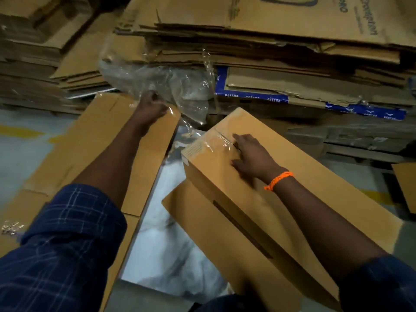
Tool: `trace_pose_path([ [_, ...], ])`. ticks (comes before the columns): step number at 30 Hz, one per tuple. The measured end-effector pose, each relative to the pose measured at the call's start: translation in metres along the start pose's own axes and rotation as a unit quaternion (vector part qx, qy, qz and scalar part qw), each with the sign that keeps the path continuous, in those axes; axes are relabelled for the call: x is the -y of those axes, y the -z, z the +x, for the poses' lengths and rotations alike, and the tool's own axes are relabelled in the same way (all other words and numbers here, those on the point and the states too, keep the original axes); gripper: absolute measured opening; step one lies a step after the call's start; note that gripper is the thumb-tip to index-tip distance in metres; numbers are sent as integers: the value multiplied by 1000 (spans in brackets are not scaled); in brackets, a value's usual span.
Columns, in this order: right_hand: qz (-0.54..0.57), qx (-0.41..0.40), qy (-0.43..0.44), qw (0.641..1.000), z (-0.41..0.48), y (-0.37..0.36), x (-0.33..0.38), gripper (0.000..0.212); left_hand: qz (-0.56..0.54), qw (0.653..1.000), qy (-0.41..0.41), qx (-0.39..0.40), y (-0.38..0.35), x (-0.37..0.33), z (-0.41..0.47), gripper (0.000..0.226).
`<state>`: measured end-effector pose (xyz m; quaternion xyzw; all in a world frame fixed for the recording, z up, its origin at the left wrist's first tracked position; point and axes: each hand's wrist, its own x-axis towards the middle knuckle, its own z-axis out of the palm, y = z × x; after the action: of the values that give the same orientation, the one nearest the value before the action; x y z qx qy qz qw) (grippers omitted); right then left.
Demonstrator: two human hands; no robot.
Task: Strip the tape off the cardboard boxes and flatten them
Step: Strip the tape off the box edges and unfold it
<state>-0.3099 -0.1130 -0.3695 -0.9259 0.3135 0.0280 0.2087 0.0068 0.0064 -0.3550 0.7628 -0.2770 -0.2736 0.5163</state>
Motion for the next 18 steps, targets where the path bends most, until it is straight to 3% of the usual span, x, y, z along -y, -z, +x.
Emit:
trace_pose_path([
  [3,0,20,47,999,44,0,20,77,110,992,-54,-18,-4,14,11,10],
  [6,-116,-7,137,984,66,9,16,26,179,973,-105,-104,11,11,16,26],
  [8,-113,-20,146,983,73,15,13,18,137,971,-70,-183,33,10,26,37],
  [10,-71,-41,134,988,79,22,18,22,46,975,27,-214,44,11,29,52],
  [12,-65,-64,108,990,93,29,29,27,-71,978,149,-128,34,7,13,64],
  [14,-82,-80,78,990,113,32,39,28,-146,969,197,17,9,0,-20,77],
  [16,-104,-79,47,990,127,29,48,22,-110,972,165,129,-27,5,-54,80],
  [18,-125,-82,41,988,134,23,55,18,-6,978,111,177,-66,22,-86,70],
])
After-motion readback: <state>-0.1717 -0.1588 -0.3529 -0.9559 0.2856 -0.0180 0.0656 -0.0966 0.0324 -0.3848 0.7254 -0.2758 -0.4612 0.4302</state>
